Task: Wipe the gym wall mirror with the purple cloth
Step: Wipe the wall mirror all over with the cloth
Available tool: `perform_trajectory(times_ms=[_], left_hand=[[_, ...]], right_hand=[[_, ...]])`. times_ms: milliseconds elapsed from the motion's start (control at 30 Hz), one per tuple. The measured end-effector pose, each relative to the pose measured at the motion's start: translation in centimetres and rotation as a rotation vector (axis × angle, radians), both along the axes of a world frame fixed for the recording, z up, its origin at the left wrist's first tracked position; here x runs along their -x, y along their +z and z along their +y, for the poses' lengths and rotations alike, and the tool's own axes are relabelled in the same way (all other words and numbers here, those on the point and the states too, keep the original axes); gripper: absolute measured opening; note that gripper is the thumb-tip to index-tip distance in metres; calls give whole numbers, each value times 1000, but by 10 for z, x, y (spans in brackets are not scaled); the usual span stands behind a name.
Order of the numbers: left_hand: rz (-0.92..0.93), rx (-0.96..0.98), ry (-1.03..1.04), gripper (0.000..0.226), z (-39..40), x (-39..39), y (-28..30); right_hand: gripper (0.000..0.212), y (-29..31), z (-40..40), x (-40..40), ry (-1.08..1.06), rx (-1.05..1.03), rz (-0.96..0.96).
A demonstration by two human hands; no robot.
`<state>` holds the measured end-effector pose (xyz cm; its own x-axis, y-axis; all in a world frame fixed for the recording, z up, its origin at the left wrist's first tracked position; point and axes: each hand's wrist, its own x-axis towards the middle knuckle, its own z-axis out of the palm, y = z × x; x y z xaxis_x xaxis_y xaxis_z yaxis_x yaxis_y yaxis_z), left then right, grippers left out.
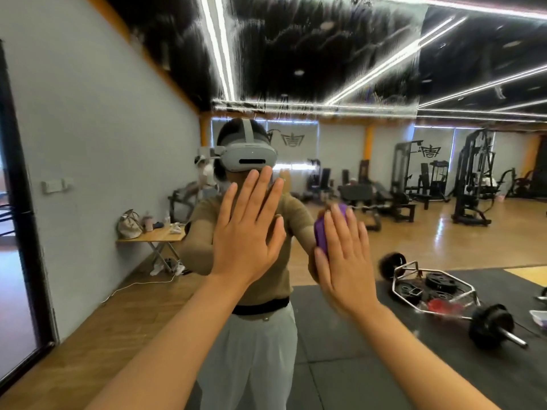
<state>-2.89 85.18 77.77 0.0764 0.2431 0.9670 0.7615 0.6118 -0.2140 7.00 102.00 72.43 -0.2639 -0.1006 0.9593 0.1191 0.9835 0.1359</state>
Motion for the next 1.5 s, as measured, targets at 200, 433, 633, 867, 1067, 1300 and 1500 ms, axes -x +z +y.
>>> perform_trajectory(times_ms=[200, 433, 633, 867, 1067, 1300, 1500], left_hand=[[-8, 18, -12, 59, -5, -3, 2], [-38, -2, 8, 63, -23, 8, -2], [-23, 7, 7, 61, -26, 10, -1], [-22, 54, 5, 62, -38, 13, 2], [-56, 29, 19, 63, -59, 20, 0], [-57, 12, -6, 64, -70, 26, -4], [-51, 26, -37, 62, -74, 30, -6]], right_hand=[[61, 134, -19, 15, 95, 257, 145], [61, 73, -32, 21, 68, 209, 136], [62, -34, -34, 11, 1, 86, -27], [64, 48, -37, 13, 44, 141, -25], [67, 165, -45, 30, 101, 243, 81], [62, 45, -67, 31, 41, 130, 50], [58, -28, -61, 24, 41, 1, -35]])
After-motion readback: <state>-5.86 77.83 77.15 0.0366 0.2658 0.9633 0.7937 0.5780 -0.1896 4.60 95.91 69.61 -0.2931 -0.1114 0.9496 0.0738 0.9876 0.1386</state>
